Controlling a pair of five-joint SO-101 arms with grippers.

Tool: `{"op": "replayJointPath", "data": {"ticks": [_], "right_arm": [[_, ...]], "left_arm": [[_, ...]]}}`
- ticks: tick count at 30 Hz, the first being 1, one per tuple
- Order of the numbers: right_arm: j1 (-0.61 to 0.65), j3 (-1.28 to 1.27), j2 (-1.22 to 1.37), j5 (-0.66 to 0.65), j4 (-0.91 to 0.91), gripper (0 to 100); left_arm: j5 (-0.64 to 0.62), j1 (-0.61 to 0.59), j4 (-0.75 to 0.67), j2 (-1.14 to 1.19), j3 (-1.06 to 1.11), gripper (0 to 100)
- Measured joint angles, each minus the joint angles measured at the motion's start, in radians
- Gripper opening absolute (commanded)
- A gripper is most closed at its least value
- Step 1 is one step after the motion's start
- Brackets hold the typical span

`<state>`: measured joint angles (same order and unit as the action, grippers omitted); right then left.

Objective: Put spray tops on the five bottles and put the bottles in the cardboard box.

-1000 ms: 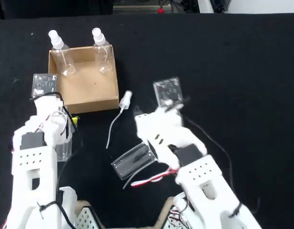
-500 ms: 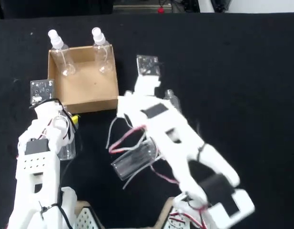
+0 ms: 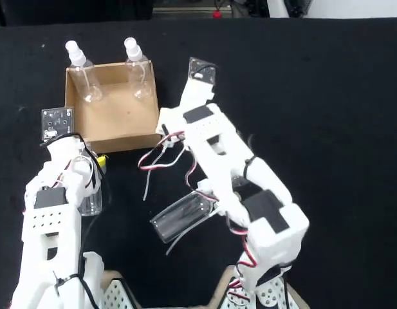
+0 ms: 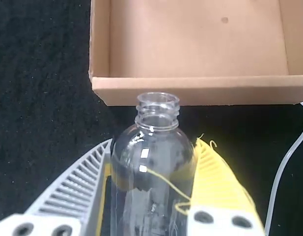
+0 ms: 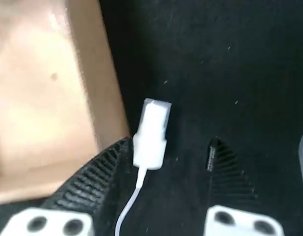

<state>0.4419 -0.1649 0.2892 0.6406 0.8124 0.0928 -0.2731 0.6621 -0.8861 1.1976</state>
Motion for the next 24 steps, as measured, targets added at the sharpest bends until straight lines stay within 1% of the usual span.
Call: {"op": "replayJointPath", "data": {"ticks": [5, 10, 14, 19, 24], "right_arm": [[-0.017, 0.095, 0.103, 0.041, 0.000, 24.3], [-0.017, 0.149, 0.163, 0.046, 0.003, 24.3], [-0.017, 0.180, 0.180, 0.046, 0.054, 24.3], [-0.003, 0.203, 0.180, 0.046, 0.141, 18.0], [0.014, 0.212, 0.180, 0.000, 0.155, 17.8]], "left_arm": [[0.000, 0.000, -0.002, 0.000, 0.000, 12], [0.000, 0.000, -0.002, 0.000, 0.000, 12], [0.000, 0.000, -0.002, 0.000, 0.000, 12], [0.000, 0.000, -0.002, 0.000, 0.000, 12], [0.000, 0.000, -0.002, 0.000, 0.000, 12]]}}
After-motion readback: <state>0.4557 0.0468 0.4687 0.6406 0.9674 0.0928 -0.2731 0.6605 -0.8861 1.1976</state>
